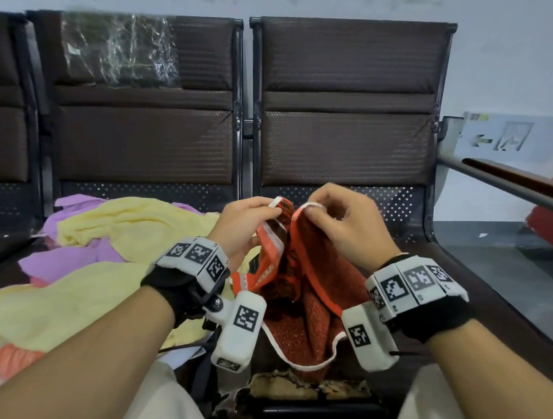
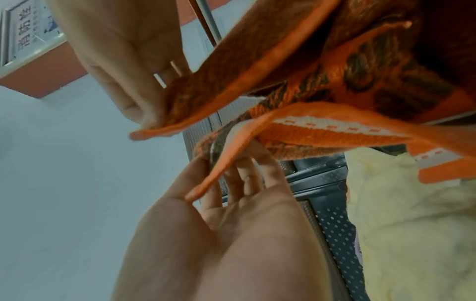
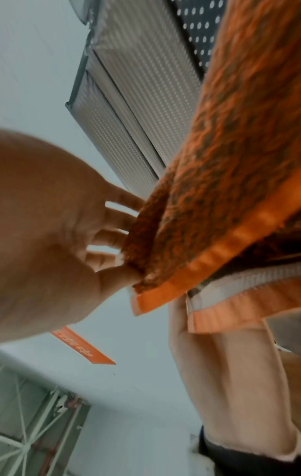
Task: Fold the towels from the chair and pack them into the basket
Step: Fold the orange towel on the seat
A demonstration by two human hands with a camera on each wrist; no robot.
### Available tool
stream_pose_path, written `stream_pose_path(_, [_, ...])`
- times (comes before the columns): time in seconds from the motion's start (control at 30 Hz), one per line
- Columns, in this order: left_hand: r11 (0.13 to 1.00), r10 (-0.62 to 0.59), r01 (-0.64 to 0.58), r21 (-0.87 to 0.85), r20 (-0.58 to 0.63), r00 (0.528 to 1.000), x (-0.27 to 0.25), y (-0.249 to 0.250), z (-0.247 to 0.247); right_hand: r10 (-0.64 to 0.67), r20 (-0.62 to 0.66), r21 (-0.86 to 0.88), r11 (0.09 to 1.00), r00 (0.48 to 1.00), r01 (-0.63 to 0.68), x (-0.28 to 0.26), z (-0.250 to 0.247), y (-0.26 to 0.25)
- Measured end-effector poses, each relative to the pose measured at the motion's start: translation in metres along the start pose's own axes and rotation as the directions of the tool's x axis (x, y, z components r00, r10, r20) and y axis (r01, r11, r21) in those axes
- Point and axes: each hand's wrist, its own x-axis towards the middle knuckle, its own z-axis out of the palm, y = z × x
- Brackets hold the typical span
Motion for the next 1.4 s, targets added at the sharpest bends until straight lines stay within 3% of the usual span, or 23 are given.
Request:
stream_pose_path(0.17, [0.995, -0.007, 0.018, -0.095, 0.114, 0.993, -0.004, -0.003, 0.003, 0.0, 0.103, -0.052, 0.999, 0.995, 0.006, -0.005, 0.005, -0.001])
stream_pose_path(0.63, [0.983, 0.097, -0.055, -0.174, 0.245, 0.965, -0.012, -0.01, 0.011, 0.118, -0.049, -0.037, 0.992, 0.992, -0.12, -0.003, -0.001, 0.005])
stream_pose_path(0.93, [0.986, 0.156, -0.164, 0.033, 0.187, 0.97, -0.016, -0.012, 0.023, 0.115, -0.005, 0.033, 0.993, 0.993, -0.115, -0.006, -0.005, 0.005])
stream_pose_path(1.13, [0.942, 0.252, -0.258, 0.215, 0.055, 0.966, -0.011, -0.013, 0.023, 0.13, 0.065, 0.029, 0.991, 0.989, -0.132, -0.003, -0.008, 0.007])
stream_pose_path(1.27, [0.961, 0.232, -0.218, 0.171, -0.063, 0.971, -0.007, -0.008, 0.013, 0.124, 0.179, -0.016, 0.992, 0.976, -0.123, -0.005, -0.014, 0.014])
stream_pose_path(1.4, [0.972, 0.216, -0.197, 0.129, -0.151, 0.965, -0.007, -0.003, -0.001, 0.074, 0.247, -0.179, 0.983, 0.966, -0.03, -0.009, -0.024, 0.026])
